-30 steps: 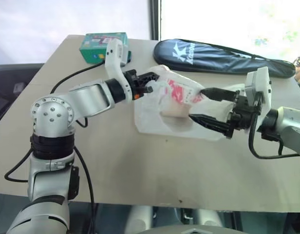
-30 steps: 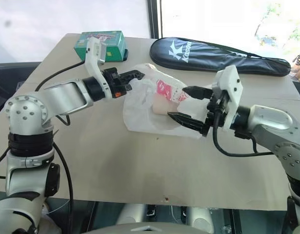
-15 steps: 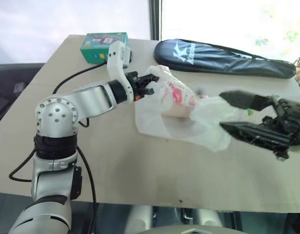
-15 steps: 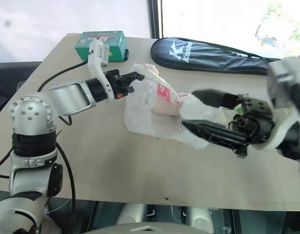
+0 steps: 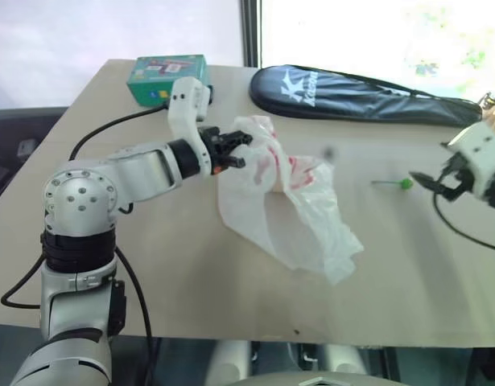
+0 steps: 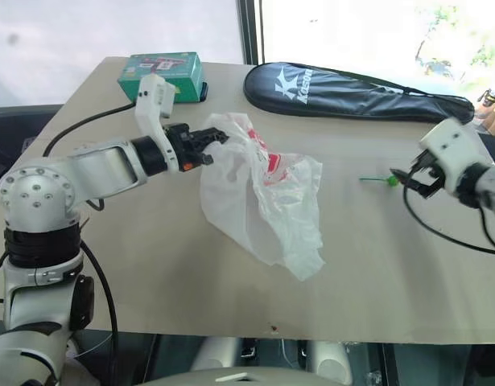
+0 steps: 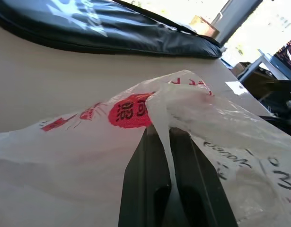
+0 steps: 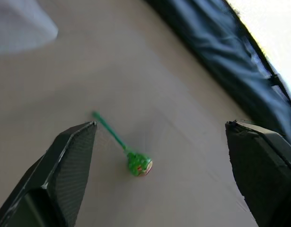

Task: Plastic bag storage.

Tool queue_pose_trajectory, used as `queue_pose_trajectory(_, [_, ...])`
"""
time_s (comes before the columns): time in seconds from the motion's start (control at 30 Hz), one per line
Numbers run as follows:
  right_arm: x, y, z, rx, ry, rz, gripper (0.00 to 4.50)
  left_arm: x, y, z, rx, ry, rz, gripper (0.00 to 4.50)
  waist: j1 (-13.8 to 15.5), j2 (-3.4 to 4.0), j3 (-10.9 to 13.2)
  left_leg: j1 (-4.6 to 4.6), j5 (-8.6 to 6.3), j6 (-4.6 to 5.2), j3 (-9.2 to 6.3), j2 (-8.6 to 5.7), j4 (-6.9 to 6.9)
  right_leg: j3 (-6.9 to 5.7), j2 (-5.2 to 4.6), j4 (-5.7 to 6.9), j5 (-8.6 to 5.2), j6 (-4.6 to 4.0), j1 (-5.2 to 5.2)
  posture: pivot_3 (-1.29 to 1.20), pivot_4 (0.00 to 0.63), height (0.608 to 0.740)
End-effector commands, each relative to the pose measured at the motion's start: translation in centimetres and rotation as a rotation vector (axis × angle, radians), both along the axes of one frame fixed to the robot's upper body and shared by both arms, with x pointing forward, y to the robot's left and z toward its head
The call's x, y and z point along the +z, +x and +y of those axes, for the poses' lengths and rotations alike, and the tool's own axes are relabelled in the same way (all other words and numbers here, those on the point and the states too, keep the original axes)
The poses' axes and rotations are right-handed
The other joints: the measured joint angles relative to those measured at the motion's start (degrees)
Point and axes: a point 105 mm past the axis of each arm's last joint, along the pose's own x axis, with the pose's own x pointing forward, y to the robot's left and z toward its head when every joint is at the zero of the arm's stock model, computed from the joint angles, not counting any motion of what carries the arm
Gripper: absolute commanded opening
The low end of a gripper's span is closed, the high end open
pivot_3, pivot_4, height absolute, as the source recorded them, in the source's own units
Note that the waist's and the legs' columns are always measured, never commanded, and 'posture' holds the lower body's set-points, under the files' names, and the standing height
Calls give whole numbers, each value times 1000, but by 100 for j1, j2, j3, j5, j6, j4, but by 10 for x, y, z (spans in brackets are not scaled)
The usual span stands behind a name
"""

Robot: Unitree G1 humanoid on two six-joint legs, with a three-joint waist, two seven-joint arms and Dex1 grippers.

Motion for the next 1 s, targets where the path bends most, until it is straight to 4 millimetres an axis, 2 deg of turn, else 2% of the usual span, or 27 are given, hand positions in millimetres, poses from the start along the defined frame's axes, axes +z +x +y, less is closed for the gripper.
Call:
queue_pose_trajectory(0.03, [-17,29,-14,-18,-146,28,4401,17,-10,-2,-29,16,-80,0,-20,5,8,-1,0,0,1,-1,2,0,1,1,0,1,-1,0,150,740])
queue_pose_trajectory(0.13, [-31,46,-16,-76,-94,90,4401,17,-14,0,-10,11,-85,0,-31,17,18,-1,0,-1,-1,-2,3,-3,-4,4,4,-7,0,0,150,740])
queue_pose_trajectory(0.27, [-50,48,-20,-103,-88,212,4401,13,-18,7,31,19,-92,0,-47,13,17,-1,0,-2,-7,0,6,-8,-6,-2,5,-8,8,0,150,740])
queue_pose_trajectory(0.3, [-52,48,-21,-116,-65,241,3867,13,-19,8,40,16,-93,0,-48,12,16,0,0,-2,-7,0,9,-9,-7,-2,6,-8,9,0,150,740])
queue_pose_trajectory(0.43, [-52,40,-15,-76,42,380,2409,12,-20,10,61,12,-95,0,-10,11,15,8,-1,-3,-27,-5,25,-27,-17,3,7,-8,35,0,150,740])
queue_pose_trajectory(0.53, [-51,33,-12,-40,57,454,785,11,-20,10,65,9,-91,0,28,11,15,8,-1,-3,-32,-9,26,-31,-23,9,7,-8,35,0,150,740])
queue_pose_trajectory(0.6, [-48,28,-10,-1,63,485,31,10,-18,9,57,6,-90,0,50,12,15,7,-1,-3,-35,-9,25,-33,-22,10,7,-9,35,0,150,740])
queue_pose_trajectory(0.8, [-21,18,-2,67,187,447,31,10,-15,3,29,-8,-85,0,87,15,17,-2,-1,-3,-40,-10,22,-38,-24,1,6,-10,32,0,150,740])
queue_pose_trajectory(0.9, [21,-3,2,105,313,335,31,11,-12,3,24,-10,-83,0,122,36,30,-10,-1,-3,-42,-11,19,-42,-27,0,6,-9,26,0,150,740])
queue_pose_trajectory(1.0, [74,-43,22,194,487,239,31,10,-11,4,22,-7,-79,0,117,62,45,-14,-1,-2,-38,-16,18,-42,-38,5,6,-8,17,0,150,740])
